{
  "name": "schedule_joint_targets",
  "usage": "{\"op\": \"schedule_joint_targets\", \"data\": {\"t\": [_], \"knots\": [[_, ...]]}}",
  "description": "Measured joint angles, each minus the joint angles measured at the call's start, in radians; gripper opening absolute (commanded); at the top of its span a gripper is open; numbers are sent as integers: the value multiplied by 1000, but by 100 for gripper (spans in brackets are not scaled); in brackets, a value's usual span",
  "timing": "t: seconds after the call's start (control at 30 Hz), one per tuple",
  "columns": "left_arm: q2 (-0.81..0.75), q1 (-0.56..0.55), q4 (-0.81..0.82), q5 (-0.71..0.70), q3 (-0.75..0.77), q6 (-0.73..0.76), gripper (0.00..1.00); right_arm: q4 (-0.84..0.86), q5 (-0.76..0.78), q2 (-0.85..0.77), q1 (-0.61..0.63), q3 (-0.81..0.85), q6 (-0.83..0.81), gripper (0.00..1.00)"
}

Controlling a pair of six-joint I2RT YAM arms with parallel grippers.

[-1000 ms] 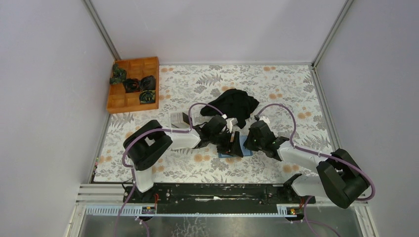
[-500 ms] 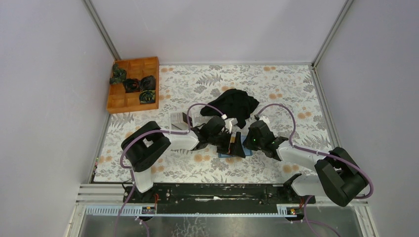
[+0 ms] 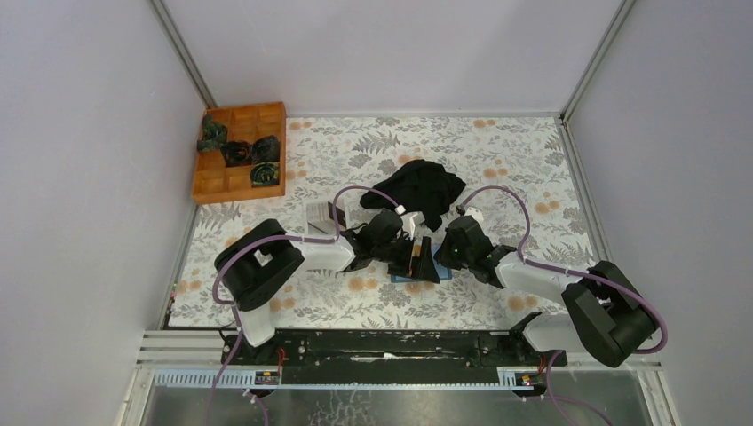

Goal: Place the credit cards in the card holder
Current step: Insert the credit card into the card holder.

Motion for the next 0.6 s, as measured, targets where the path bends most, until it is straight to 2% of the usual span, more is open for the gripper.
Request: {"op": "schedule_joint_targets", "data": {"t": [0.47, 0.53, 0.6], "knots": [[3, 0, -6, 0, 4, 5, 100, 0, 0, 0, 0, 0, 0, 3], [5, 0, -13, 1, 8, 5, 96, 0, 0, 0, 0, 0, -1, 3], [6, 0, -16, 1, 11, 6, 88, 0, 0, 0, 0, 0, -1, 3]]}}
